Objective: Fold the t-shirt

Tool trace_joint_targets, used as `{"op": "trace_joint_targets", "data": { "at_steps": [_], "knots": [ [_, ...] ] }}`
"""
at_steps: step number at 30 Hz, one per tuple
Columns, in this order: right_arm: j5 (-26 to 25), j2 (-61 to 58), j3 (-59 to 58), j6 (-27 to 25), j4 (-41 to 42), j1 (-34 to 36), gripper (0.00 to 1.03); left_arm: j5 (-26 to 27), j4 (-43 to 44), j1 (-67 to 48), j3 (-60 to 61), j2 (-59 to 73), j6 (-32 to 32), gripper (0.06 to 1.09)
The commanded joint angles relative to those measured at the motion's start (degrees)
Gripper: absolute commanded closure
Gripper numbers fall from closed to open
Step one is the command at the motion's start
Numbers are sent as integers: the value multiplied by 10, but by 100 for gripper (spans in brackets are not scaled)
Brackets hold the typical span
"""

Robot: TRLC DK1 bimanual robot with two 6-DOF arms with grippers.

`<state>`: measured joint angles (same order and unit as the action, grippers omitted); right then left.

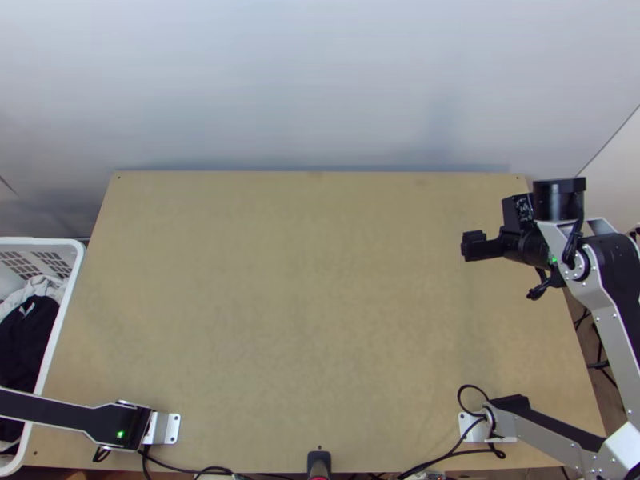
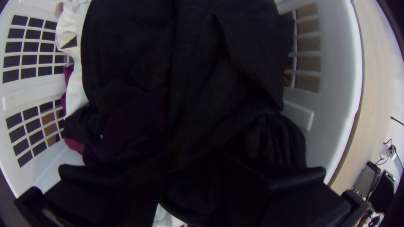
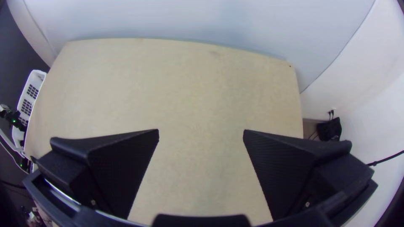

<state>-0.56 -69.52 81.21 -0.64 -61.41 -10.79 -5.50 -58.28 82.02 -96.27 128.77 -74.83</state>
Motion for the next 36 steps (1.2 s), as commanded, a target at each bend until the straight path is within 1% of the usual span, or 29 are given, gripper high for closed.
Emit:
{"op": "trace_joint_targets", "data": {
  "at_steps": [1,5,7,12,13,14,18,19,22,26,32,36],
  "knots": [
    [-1,0,2,-1,-1,2,10,-2,28,2,1,11,0,70],
    [-1,0,2,-1,-1,2,10,0,35,4,1,16,1,89],
    [-1,1,2,-1,-2,2,10,7,47,5,1,14,5,104],
    [-2,1,2,-1,-4,2,10,12,45,6,-4,15,17,105],
    [-2,1,3,-1,-5,2,10,22,18,5,-18,11,29,105],
    [-1,1,5,-1,-7,2,10,45,-29,4,-43,7,43,105],
    [-2,2,6,-1,-11,2,10,168,-250,-4,-200,-18,106,105],
    [-1,2,6,-1,-12,2,10,175,-254,-10,-211,-43,122,105],
    [-1,3,5,-1,-13,2,10,200,-250,-28,-190,-142,122,105],
    [-1,9,-1,-1,-13,3,10,258,-245,-51,-153,-240,125,105],
    [-1,41,-41,-1,-13,16,10,384,-239,-111,-63,-362,144,105],
    [-1,71,-75,-1,-13,30,10,452,-246,-190,-33,-418,205,105]
  ]
}}
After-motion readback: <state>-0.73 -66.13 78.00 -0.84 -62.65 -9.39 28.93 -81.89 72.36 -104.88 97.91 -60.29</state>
